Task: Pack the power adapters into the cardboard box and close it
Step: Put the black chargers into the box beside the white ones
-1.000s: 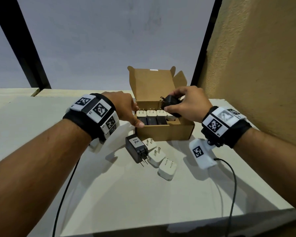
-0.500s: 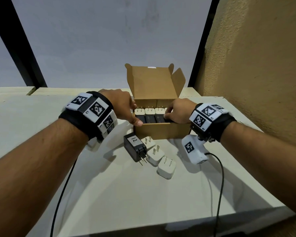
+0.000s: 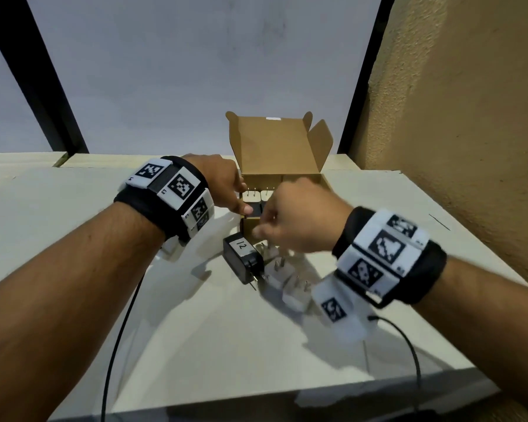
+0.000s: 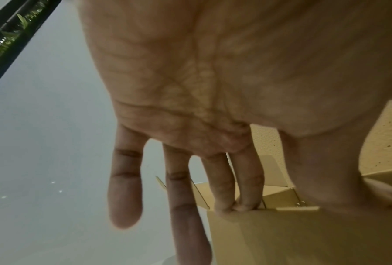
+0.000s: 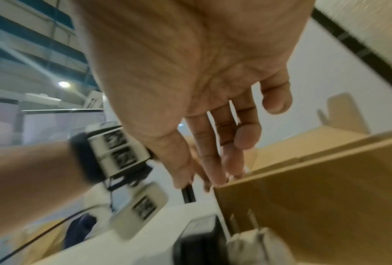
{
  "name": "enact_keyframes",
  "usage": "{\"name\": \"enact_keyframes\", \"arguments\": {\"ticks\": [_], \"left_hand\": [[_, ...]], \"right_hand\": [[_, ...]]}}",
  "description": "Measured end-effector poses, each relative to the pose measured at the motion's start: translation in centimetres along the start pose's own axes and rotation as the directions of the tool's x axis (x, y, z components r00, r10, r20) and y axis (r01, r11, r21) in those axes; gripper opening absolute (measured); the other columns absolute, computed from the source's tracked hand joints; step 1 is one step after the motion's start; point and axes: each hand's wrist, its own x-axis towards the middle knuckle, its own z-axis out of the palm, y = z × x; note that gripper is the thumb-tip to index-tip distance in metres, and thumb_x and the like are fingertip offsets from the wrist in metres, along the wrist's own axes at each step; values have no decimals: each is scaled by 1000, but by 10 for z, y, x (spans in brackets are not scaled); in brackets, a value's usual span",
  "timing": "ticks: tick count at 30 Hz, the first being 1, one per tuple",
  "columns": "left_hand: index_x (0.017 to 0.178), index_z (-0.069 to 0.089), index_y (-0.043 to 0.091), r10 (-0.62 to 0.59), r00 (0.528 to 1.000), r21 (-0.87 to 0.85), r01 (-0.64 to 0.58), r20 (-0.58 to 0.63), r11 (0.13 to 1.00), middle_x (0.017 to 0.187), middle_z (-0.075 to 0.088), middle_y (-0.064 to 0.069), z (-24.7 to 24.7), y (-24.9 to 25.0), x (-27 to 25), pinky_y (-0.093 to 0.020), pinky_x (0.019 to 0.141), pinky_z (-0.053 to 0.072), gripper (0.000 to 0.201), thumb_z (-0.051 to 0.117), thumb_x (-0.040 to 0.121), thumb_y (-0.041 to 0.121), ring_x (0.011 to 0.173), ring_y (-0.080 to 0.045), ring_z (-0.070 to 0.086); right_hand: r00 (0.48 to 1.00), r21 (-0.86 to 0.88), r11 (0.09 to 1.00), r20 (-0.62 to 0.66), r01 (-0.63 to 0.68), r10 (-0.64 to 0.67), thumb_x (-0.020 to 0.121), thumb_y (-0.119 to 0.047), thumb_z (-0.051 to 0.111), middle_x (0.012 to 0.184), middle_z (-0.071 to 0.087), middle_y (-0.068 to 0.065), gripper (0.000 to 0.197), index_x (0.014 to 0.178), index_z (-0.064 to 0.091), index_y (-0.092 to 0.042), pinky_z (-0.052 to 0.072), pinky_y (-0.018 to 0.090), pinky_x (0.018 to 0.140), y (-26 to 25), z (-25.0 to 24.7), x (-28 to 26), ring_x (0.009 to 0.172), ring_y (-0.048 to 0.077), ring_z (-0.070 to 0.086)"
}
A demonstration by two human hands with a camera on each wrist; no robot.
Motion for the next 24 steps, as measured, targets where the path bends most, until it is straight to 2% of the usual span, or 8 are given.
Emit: {"name": "enact_keyframes", "arguments": {"ticks": [2,4,7,10,15,19,23,24], "left_hand": [[132,52,33,-6,1000,-3,6,-27,1000,116,64,9,0,0,-2,-31,85,34,63,57,77,64,112,-16,52],[132,52,33,-5,999,-26,4,-40,1000,125,61,7,3,-1,-4,-30,82,32,62,57,78,64,116,-17,51],[134,50,33,-2,999,-64,-1,-41,998,127,61,7,6,-4,-4,-30,81,32,65,56,78,65,119,-18,50],[136,50,31,1,999,-72,-4,-44,997,123,63,5,7,-3,-5,-30,81,32,66,56,79,64,117,-20,52],[136,48,29,4,999,-50,-6,-34,999,129,59,5,6,-1,-5,-30,85,34,67,55,80,63,119,-20,51],[135,50,31,-4,999,-41,2,-47,999,126,60,6,6,0,-5,-29,82,33,64,56,80,62,117,-19,51],[134,50,33,-22,999,-63,19,-46,998,108,64,9,6,0,-7,-28,79,32,62,57,80,61,105,-16,52],[135,50,33,-25,999,-72,22,-45,997,110,65,7,6,0,-8,-27,78,32,63,57,79,62,106,-17,53]], "right_hand": [[998,-104,993,46,55,-50,84,-59,54,73,55,-3,39,78,58,-21,48,31,65,-19,10,-11,75,19,57],[995,-169,982,72,87,-75,83,-64,52,76,49,-4,44,91,61,-22,41,31,65,-29,16,-14,78,19,51],[990,-221,971,123,95,-69,85,-60,54,92,46,-1,48,112,59,-20,38,34,70,-37,21,-11,83,21,44],[988,-262,957,124,123,-93,89,-53,54,106,58,3,45,120,54,-20,38,35,69,-39,25,-11,81,22,45],[989,-220,966,84,137,-121,90,-47,54,93,51,0,39,120,51,-23,40,35,68,-36,33,-16,80,21,46],[991,-71,991,78,113,-107,81,-46,64,101,62,0,38,112,57,-25,42,31,67,-26,25,-12,88,22,57],[995,151,985,39,81,-88,71,-37,73,80,64,-10,25,94,71,-25,45,23,60,-16,4,-11,73,10,58],[997,207,976,11,66,-70,73,-35,72,75,64,-12,18,88,73,-25,46,20,58,-12,-2,-11,70,7,57]]}}
